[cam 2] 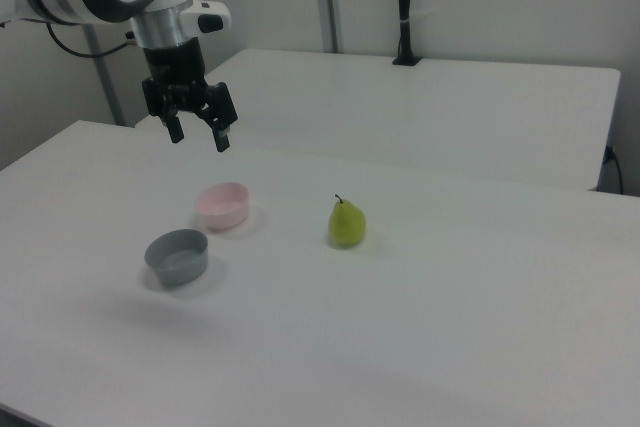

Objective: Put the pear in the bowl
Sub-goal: 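Move the gripper over the yellow-green pear and open it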

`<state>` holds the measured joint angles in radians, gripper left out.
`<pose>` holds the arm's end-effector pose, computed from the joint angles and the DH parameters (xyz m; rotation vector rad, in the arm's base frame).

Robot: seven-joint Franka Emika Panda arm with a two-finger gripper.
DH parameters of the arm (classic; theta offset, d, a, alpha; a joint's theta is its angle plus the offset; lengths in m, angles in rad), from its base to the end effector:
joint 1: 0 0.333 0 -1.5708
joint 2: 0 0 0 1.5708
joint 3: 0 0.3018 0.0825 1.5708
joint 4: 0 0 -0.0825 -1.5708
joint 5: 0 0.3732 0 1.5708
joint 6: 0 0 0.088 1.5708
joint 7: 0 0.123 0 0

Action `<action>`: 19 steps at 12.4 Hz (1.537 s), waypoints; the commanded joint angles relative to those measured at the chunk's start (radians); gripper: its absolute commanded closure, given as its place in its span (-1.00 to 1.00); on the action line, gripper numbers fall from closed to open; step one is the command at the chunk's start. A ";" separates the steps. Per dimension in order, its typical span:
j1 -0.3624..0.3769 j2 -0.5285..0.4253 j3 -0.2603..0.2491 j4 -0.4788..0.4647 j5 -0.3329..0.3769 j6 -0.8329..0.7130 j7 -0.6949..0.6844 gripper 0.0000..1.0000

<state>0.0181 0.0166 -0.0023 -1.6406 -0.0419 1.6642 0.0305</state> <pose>0.5553 0.0040 0.5611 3.0999 -0.0170 0.0123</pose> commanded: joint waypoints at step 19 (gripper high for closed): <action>-0.064 0.161 -0.005 0.094 -0.010 0.221 0.006 -1.00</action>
<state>-0.0252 0.0935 -0.0042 -1.6251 -0.0425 1.8641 0.0305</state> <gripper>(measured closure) 0.000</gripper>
